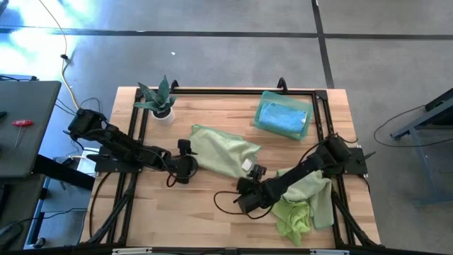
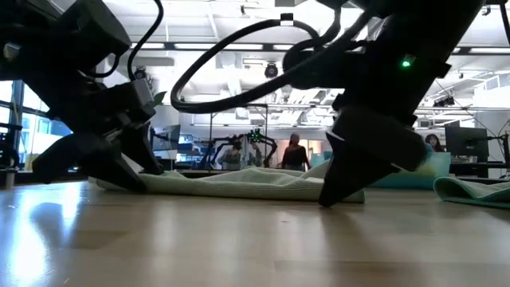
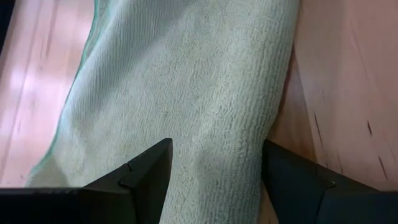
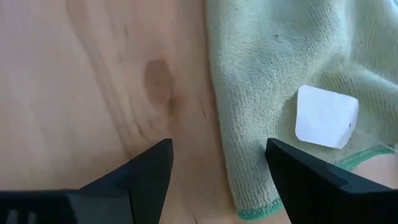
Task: Fold microfiber towels
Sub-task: Fold the left green microfiber cloth
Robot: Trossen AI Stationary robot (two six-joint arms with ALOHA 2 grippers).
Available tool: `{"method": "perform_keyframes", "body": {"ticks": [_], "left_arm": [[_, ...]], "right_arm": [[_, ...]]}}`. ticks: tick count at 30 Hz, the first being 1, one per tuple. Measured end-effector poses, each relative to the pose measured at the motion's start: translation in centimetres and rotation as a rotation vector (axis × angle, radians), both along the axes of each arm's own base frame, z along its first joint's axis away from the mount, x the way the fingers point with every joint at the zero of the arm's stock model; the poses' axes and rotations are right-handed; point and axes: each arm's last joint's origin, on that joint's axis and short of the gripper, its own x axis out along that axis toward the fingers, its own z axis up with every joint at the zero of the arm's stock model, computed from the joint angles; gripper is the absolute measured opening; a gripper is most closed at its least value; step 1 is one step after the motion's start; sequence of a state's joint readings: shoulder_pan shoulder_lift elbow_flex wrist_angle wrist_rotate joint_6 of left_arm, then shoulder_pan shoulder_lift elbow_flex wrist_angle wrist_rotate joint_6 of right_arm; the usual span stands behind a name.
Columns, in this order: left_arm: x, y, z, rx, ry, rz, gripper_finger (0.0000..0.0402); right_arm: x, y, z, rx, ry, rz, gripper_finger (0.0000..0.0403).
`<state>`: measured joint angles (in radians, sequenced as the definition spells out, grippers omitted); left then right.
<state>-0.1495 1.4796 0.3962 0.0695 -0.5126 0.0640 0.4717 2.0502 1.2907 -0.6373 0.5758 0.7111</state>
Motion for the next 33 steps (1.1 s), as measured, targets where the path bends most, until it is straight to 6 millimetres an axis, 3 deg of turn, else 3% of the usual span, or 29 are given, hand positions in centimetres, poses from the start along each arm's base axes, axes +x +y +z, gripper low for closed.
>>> {"method": "perform_keyframes", "body": {"ticks": [6, 18, 21, 26, 33], "left_arm": [[-0.1, 0.0, -0.1, -0.027, -0.005, 0.020, 0.0176], [0.0, -0.3, -0.1, -0.123, 0.003, 0.004, 0.0027], [0.5, -0.4, 0.3, -0.152, 0.003, 0.002, 0.0005], [1.5, -0.6, 1.5, -0.162, 0.062, 0.004, 0.0004], [2.4, -0.8, 4.4, -0.176, 0.134, 0.007, 0.0001]], "right_arm": [[0.1, -0.2, -0.1, 0.044, -0.037, -0.099, 0.0208], [0.0, -0.5, -0.4, 0.055, -0.028, -0.130, 0.0012], [0.0, -0.6, -0.4, 0.055, -0.026, -0.134, 0.0008], [0.0, -1.1, 0.3, 0.106, -0.011, -0.141, 0.0002], [0.0, -2.0, 2.9, 0.180, -0.039, -0.151, 0.0001]]}}
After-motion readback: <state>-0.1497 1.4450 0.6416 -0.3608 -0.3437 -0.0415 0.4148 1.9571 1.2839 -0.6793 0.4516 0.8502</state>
